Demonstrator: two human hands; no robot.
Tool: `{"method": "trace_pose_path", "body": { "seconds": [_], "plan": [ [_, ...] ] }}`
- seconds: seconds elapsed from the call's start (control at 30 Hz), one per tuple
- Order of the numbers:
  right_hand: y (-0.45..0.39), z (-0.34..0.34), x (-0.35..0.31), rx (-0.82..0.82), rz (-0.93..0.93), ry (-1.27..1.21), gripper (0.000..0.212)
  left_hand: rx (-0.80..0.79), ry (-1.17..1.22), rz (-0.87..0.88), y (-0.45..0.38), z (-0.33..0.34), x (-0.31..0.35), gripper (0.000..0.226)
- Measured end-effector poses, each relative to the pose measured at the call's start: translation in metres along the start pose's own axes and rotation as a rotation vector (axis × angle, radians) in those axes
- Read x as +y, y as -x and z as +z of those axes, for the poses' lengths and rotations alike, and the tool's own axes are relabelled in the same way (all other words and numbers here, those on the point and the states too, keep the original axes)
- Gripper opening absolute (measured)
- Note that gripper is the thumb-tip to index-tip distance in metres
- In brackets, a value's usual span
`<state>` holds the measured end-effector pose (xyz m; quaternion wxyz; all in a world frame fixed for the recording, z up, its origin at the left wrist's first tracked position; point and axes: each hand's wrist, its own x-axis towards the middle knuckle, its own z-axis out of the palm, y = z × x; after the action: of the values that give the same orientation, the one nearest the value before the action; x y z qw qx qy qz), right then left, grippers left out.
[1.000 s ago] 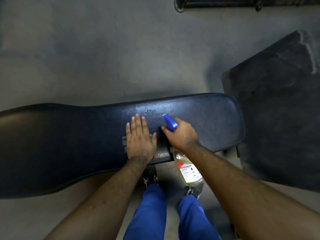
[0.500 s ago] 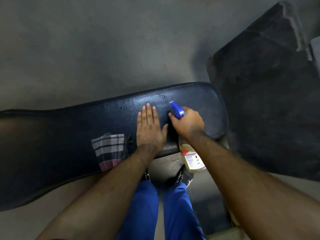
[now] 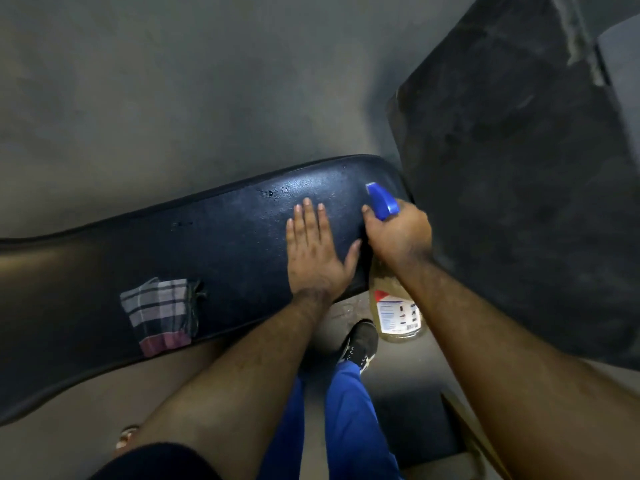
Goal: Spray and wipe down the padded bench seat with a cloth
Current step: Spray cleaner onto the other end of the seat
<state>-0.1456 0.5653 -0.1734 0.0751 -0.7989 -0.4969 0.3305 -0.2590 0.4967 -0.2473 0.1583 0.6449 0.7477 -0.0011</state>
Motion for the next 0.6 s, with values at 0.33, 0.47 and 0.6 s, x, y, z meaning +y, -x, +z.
{"method": "trace_pose_path", "body": {
  "seconds": [0.33, 0.47, 0.6],
  "plan": [
    [0.021, -0.016, 0.074, -0.026, 0.021, -0.095, 0.03, 0.054, -0.061, -0.019, 0.0, 0.006, 0.003, 0.089],
    [0.038, -0.008, 0.092, -0.001, 0.02, -0.084, 0.033, 0.093, -0.057, -0.002, 0.001, 0.008, 0.003, 0.087],
    [0.058, -0.003, 0.09, -0.07, -0.007, -0.087, 0.03, 0.071, -0.001, 0.001, 0.0, 0.002, 0.001, 0.083]
  ]
}}
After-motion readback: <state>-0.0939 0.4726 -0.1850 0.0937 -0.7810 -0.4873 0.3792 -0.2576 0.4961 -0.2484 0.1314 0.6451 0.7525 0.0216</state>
